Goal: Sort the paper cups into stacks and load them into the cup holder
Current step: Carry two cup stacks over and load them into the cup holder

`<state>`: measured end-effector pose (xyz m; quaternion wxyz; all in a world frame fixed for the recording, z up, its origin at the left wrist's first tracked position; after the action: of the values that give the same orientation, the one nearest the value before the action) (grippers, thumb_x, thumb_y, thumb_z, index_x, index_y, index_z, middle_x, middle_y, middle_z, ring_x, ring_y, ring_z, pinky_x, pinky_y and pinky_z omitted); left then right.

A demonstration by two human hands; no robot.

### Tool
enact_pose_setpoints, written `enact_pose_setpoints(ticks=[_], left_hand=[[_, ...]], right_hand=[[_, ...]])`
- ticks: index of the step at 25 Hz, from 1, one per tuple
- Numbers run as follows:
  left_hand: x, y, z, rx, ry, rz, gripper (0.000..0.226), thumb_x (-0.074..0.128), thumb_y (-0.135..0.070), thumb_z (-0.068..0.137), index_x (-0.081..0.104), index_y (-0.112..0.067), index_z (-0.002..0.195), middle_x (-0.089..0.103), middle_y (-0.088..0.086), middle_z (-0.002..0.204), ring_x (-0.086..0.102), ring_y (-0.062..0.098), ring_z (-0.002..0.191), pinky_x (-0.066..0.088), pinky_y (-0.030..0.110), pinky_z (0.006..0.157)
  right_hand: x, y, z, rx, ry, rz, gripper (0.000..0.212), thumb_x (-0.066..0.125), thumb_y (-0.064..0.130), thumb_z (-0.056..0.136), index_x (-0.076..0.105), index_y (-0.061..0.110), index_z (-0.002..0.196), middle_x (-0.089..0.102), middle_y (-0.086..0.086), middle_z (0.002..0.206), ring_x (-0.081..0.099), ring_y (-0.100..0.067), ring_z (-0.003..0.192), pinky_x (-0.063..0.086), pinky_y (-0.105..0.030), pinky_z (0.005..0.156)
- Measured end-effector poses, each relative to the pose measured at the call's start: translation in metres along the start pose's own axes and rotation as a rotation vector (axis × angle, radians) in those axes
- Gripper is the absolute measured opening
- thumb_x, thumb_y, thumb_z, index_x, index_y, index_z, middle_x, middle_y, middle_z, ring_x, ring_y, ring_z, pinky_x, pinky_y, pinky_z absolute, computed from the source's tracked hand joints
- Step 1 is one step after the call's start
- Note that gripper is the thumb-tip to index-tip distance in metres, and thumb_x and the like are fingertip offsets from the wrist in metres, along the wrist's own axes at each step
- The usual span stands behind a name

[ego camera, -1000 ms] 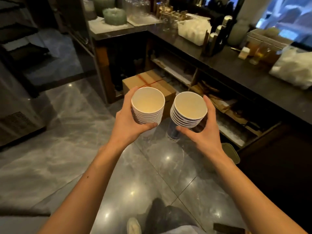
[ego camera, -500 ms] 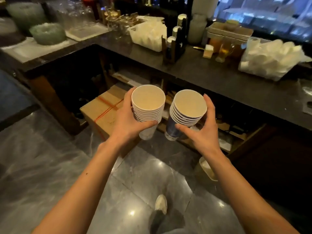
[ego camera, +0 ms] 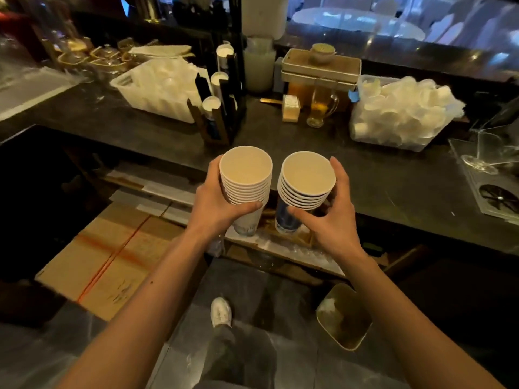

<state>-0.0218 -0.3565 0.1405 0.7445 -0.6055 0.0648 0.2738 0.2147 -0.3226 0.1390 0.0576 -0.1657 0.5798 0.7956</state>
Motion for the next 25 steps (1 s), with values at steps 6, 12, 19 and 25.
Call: enact_pose_setpoints(ticks=[6,12,19,25], left_hand=[[0.014,0.063,0.137,-0.023,0.104,-0.056,0.103,0.092,-0.038,0.056,0.033,-0.035,0.140,0.051,-0.018,0.130,0.047,0.005,0.125,0.044,0.034,0.106],[0.043,0.103,0.229,-0.064,0.144,-0.053,0.105,0.092,-0.034,0.058,0.030,-0.031,0.142,0.046,-0.018,0.130,0.039,0.002,0.124,0.035,0.026,0.103],[0.068,0.121,0.253,-0.102,0.128,-0.042,0.104,0.092,-0.032,0.060,0.029,-0.033,0.143,0.045,-0.017,0.134,0.038,0.004,0.128,0.034,0.026,0.104],[0.070,0.122,0.259,-0.097,0.122,-0.041,0.103,0.092,-0.037,0.058,0.030,-0.037,0.141,0.045,-0.026,0.128,0.041,-0.004,0.124,0.035,0.012,0.097]], right_hand=[[0.033,-0.044,0.115,0.099,-0.067,-0.035,0.110,0.089,0.023,0.069,0.017,0.041,0.151,0.035,0.032,0.140,0.034,0.016,0.130,0.037,-0.019,0.105],[0.040,-0.080,0.211,0.138,-0.094,-0.124,0.114,0.088,0.026,0.067,0.014,0.038,0.152,0.032,0.038,0.138,0.033,0.010,0.132,0.039,-0.030,0.109],[0.029,-0.130,0.261,0.176,-0.067,-0.149,0.111,0.088,0.031,0.067,0.014,0.045,0.149,0.032,0.044,0.135,0.030,0.007,0.132,0.036,-0.041,0.112],[0.029,-0.148,0.266,0.179,-0.035,-0.155,0.111,0.088,0.031,0.068,0.013,0.048,0.148,0.031,0.036,0.136,0.030,0.002,0.134,0.036,-0.046,0.113]])
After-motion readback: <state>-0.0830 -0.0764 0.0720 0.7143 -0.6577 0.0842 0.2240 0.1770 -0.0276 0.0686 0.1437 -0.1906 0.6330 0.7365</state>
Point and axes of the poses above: each hand's wrist, its own z-axis towards the middle knuckle, its own x-axis out of the palm, y = z × x, the point moved 9 cm from there along z, towards the middle knuckle
